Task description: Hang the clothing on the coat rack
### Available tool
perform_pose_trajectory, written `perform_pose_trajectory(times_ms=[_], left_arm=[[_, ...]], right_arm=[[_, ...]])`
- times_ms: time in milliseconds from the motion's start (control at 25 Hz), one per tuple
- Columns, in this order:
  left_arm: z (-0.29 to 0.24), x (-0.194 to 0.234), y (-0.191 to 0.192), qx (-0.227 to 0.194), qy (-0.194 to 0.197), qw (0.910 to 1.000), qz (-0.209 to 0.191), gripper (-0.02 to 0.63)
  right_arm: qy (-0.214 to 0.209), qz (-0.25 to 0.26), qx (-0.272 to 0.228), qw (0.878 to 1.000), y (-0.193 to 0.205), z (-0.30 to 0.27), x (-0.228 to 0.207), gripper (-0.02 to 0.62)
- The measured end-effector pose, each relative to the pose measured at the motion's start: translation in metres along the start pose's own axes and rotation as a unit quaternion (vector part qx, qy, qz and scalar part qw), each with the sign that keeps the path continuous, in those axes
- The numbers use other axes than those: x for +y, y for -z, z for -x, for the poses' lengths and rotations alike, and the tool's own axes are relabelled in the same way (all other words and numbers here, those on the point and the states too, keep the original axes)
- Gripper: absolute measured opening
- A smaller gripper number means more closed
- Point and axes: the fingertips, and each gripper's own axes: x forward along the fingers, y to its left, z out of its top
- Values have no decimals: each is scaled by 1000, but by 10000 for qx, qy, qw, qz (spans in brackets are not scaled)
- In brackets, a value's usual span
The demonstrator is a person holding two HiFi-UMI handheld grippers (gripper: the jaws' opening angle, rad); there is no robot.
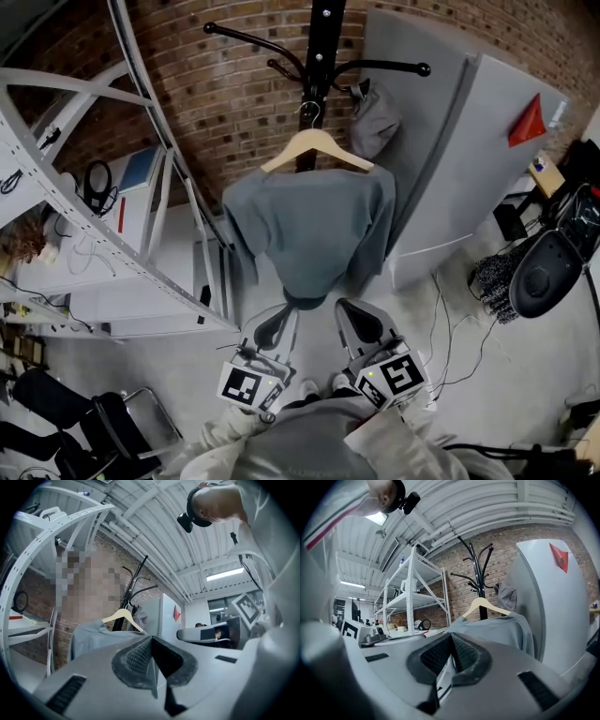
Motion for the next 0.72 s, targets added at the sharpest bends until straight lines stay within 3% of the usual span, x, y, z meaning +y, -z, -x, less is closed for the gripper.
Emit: perform_pose_trajectory(times_ms=[320,720], left_arm=[[-9,-5,-2,96,-441,9990,-80,9],[-30,-16,8,114,-534,9984,-122,9]], right_arm=[[-198,113,-77,9997,-13,7,-9,25],[-354,46,-136,9993,-10,7,-29,25]])
